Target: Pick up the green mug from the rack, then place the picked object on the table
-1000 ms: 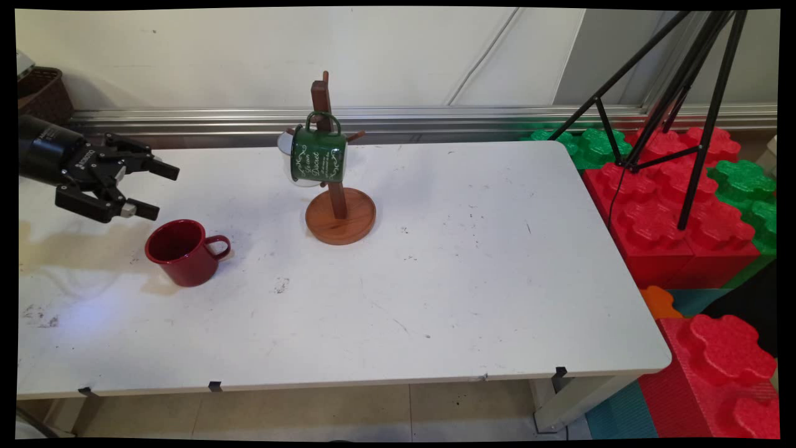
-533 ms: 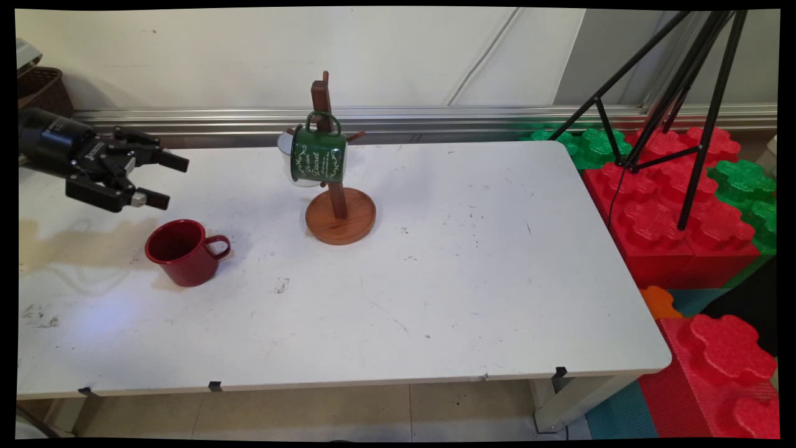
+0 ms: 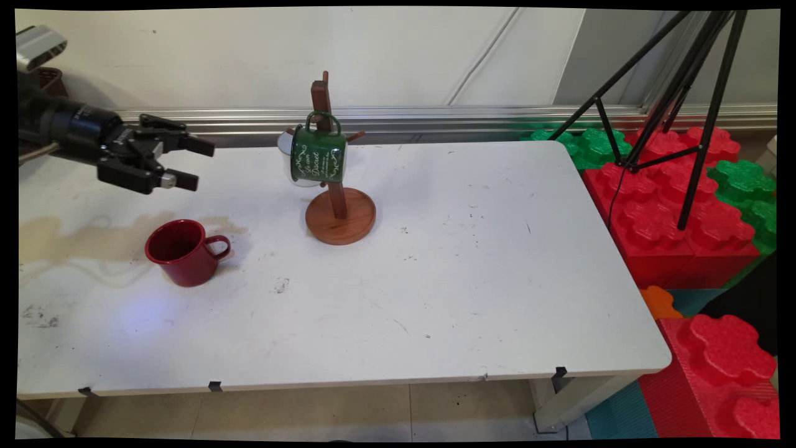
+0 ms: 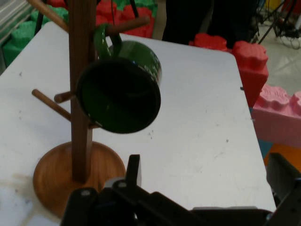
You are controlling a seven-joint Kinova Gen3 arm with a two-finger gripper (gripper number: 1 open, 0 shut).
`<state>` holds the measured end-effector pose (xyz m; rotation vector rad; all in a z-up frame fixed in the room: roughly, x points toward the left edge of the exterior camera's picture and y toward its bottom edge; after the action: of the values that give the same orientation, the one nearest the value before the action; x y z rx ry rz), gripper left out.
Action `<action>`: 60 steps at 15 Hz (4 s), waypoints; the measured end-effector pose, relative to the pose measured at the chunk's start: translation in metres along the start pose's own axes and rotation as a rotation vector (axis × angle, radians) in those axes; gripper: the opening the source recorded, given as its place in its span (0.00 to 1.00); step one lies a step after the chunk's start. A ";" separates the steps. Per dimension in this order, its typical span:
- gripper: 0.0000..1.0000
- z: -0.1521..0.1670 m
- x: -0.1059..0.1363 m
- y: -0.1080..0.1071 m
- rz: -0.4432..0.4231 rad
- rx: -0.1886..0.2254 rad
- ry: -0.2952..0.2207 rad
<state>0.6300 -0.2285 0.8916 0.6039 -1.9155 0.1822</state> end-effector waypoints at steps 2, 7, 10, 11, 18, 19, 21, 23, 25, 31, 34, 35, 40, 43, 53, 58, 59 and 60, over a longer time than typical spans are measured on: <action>1.00 0.010 0.001 -0.002 -0.005 -0.003 0.016; 1.00 0.037 0.001 -0.008 -0.005 -0.006 0.051; 1.00 0.054 0.001 -0.014 0.000 -0.009 0.064; 1.00 0.058 0.001 -0.015 0.001 -0.011 0.065; 1.00 0.093 0.000 -0.026 0.016 -0.033 0.084; 1.00 0.098 0.000 -0.027 0.018 -0.036 0.087; 1.00 0.108 -0.001 -0.028 0.020 -0.040 0.092; 1.00 0.117 -0.001 -0.030 0.023 -0.043 0.095; 1.00 0.125 -0.002 -0.031 0.024 -0.044 0.097; 1.00 0.140 -0.004 -0.036 0.012 -0.040 0.103; 1.00 0.144 -0.006 -0.037 0.007 -0.038 0.105; 1.00 0.146 -0.006 -0.037 0.005 -0.037 0.106; 0.00 0.149 -0.007 -0.039 -0.003 -0.035 0.113; 0.00 0.150 -0.007 -0.039 -0.007 -0.039 0.119; 0.00 0.150 -0.007 -0.039 -0.009 -0.051 0.126; 0.00 0.148 -0.004 -0.037 -0.001 -0.059 0.134; 0.00 0.147 -0.003 -0.035 0.002 -0.060 0.139; 0.00 0.147 -0.001 -0.034 0.006 -0.063 0.143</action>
<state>0.5267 -0.3154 0.8244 0.5291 -1.7780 0.1638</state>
